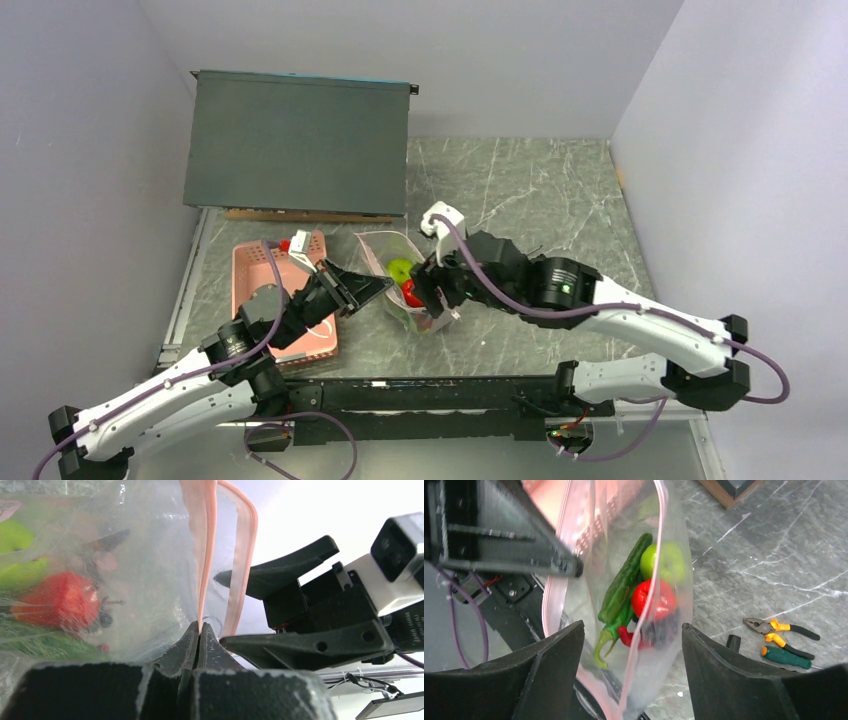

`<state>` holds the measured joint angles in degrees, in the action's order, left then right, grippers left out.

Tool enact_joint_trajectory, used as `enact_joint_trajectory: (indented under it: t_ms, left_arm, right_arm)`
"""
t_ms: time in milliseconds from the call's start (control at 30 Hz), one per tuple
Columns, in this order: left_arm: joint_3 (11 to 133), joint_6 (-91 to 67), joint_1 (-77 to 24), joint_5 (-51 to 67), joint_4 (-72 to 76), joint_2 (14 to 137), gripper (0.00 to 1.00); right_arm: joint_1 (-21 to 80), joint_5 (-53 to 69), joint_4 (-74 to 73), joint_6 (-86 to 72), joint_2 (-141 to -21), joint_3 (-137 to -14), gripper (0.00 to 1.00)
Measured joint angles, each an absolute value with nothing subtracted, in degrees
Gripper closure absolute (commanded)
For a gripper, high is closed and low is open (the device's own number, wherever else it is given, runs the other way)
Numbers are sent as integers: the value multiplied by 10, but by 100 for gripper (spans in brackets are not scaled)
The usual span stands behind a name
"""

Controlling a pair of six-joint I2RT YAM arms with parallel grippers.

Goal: Place the food in the zip-top bag and seal the zipper
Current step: Adjust the zipper food storage bag at the center of the board, then zip the zipper food storage bag at the center of the board.

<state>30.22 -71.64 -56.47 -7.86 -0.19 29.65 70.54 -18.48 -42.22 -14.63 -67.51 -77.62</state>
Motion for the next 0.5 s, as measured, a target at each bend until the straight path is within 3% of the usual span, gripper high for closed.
enact_joint_trajectory:
  t_ms: [233, 367, 500]
  left_arm:
    - [302, -717, -565, -87, -2, 299, 100]
    - [302, -723, -565, -92, -3, 303, 100]
    - [302, -738, -565, -105, -3, 303, 100]
  right_arm:
    - [710, -123, -362, -106, -528, -647, 1]
    - [719, -93, -272, -62, -426, -527, 1]
    - [728, -86, -231, -30, -389, -468, 13]
